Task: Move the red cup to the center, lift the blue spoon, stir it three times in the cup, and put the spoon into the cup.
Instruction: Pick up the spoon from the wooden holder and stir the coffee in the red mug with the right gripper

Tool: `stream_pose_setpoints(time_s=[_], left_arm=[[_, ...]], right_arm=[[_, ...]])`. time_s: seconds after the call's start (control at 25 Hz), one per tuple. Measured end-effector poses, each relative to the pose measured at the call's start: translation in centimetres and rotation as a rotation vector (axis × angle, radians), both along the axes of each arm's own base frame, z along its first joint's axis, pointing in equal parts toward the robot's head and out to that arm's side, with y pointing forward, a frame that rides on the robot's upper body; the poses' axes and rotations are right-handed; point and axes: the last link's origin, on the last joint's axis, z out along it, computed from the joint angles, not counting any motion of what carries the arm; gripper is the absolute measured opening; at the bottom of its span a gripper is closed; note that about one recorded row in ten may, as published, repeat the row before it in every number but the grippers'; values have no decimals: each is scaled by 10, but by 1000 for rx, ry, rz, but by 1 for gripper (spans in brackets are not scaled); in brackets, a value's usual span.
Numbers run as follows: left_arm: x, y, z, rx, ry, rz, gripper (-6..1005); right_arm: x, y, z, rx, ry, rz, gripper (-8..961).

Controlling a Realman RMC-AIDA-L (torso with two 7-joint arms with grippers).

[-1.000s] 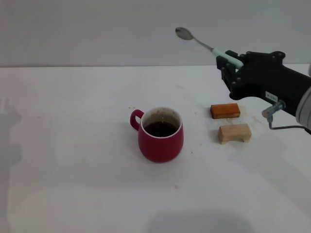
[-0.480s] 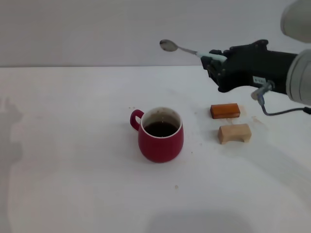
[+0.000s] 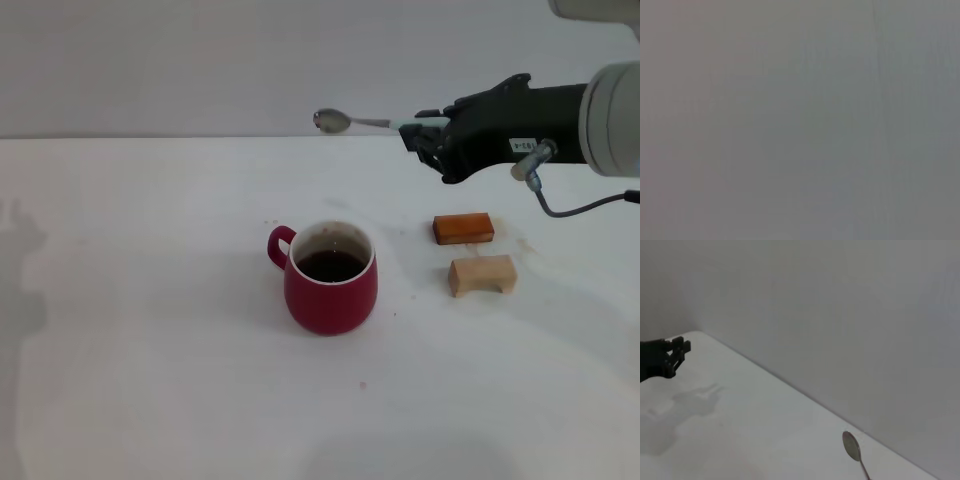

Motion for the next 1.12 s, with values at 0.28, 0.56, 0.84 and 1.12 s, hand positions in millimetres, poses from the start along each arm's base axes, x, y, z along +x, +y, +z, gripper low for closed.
stream_pose_setpoints(time_s=[0.28,0.56,0.84,1.12], left_arm=[[2,2,0,0,1,-5,157],[4,4,0,-1,10,-11,157],[6,6,0,-2,9,-14,157],[7,6,-1,-2,8,-17,157]], right_arm=[[4,12,2,-89,-31,-45,134],[9,24,-5,-179,-50,-81,134],[5,31,-9,-266,-64,-96,133],[4,42,-12,-338,-85,-123,133]])
